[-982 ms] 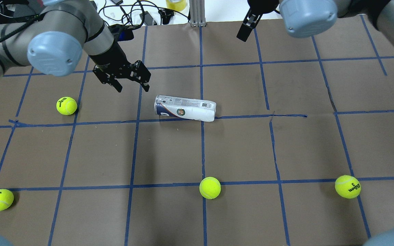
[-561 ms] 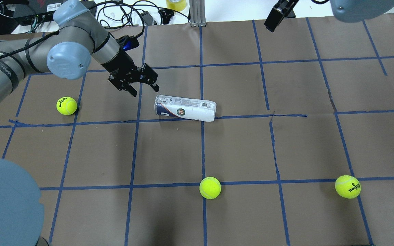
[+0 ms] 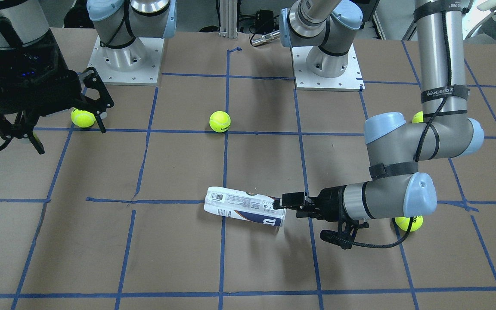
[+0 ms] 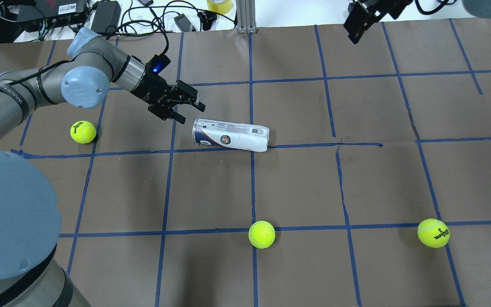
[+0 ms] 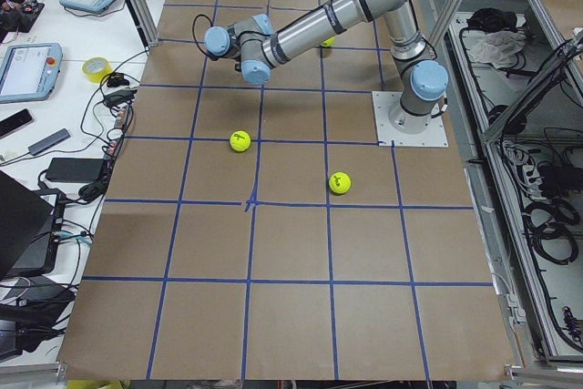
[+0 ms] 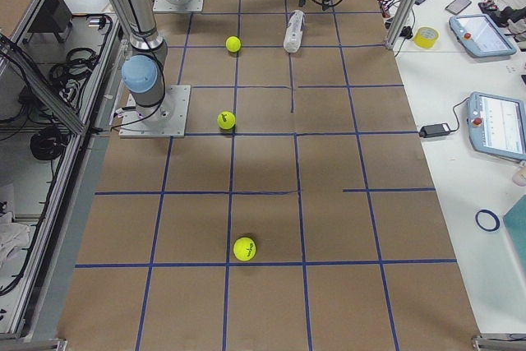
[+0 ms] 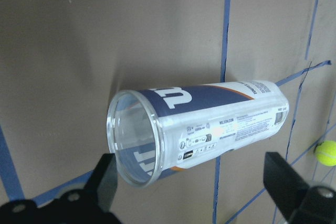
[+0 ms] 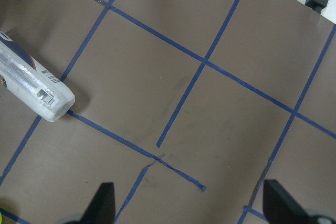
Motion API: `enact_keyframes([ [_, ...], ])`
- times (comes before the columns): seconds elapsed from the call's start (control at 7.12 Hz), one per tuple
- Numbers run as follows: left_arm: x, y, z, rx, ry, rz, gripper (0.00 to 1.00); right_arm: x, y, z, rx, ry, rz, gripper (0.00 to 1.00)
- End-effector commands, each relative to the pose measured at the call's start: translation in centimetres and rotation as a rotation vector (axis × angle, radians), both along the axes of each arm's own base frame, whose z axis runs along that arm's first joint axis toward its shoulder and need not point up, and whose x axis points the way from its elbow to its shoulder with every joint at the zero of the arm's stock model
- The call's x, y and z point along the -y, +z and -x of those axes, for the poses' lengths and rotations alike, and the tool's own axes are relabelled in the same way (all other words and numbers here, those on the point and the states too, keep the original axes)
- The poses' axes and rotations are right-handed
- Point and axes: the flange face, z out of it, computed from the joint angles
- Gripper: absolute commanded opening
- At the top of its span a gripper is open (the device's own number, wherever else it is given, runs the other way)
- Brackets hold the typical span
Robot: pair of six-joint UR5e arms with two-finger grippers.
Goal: Lift up tennis ball bucket
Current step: 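Reach the left gripper to the can's open end while the right arm withdraws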
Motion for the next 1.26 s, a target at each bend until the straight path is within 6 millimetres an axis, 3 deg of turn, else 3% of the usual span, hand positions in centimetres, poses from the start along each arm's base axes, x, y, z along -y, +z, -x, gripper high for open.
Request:
enact_keyframes([
  [0.0, -0.3, -2.7, 0.3, -0.056, 0.019, -0.042, 0.88, -1.4, 0.0, 0.1, 0.017, -0.101, -0.063, 1.00],
  [0.28, -1.3, -3.6, 0.9, -0.113, 0.032, -0.059, 0.69, -1.3, -1.2, 0.1, 0.035, -0.199, -0.125, 1.00],
  [0.42, -1.3, -3.3, 0.9, -0.114, 0.032, -0.053, 0.16, -1.2, -1.2, 0.3, 0.035, -0.202, -0.127, 1.00],
  [0.56, -1.3, -2.8, 1.1, -0.128, 0.040, -0.048, 0.00, -1.2, -1.2, 0.5, 0.035, -0.201, -0.127, 1.00],
  [0.84, -1.7, -0.6, 2.0, -0.145, 0.061, -0.050, 0.00, -0.5, -1.4, 3.4, 0.037, -0.242, -0.132, 1.00],
  [0.98, -1.7, 1.5, 2.8, -0.119, 0.105, -0.077, 0.00, 0.0, -1.6, 5.1, 0.041, -0.268, -0.135, 1.00],
  [1.12, -2.1, 4.4, 4.3, -0.095, 0.167, -0.114, 0.00, 0.0, -1.7, 5.3, 0.049, -0.271, -0.141, 1.00],
])
